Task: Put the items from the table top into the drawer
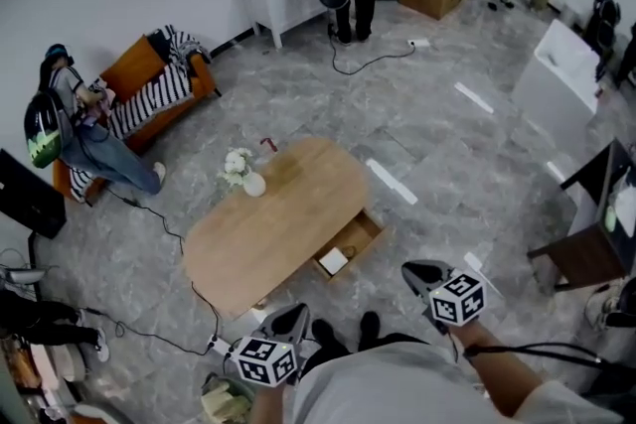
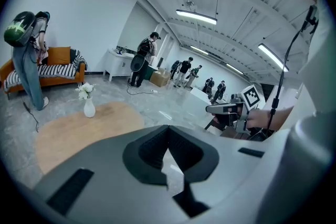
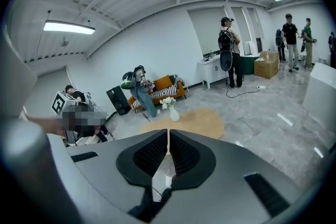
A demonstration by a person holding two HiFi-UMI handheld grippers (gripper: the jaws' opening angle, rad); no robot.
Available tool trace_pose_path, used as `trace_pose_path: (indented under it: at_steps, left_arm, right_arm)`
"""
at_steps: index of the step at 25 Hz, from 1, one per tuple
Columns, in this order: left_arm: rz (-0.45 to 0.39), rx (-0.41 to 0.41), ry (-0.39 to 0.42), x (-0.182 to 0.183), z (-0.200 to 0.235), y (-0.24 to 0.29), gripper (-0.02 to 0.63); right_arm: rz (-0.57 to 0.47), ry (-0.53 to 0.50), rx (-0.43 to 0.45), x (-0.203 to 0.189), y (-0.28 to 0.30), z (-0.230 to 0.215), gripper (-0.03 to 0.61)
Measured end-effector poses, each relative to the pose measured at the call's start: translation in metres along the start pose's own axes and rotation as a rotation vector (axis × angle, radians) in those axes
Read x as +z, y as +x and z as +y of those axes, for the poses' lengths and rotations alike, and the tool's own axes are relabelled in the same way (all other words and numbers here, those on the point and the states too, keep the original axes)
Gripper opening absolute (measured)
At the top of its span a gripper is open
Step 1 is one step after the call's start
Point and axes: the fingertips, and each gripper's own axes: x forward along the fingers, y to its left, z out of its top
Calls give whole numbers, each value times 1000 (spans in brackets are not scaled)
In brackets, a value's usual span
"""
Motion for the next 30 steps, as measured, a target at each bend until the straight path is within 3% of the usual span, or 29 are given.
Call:
trace_pose_path:
  at_steps: [4,13,19,30]
  left_arm:
    - [9,-7,45,0,3,-8,2]
    - [-1,-31,65,15,17,-9,2]
    - [-7,-40,48,18,24,-9,2]
    - [-12,-40,21,24,32,-9,2]
  right_arm:
    - [-35,28,-24,-3,-5,7,37]
    - [-73,48,-61,6,1,15,37]
    - [-106,101,-71,11,0,17,37]
    - [-93,75,-86,11,0,21,37]
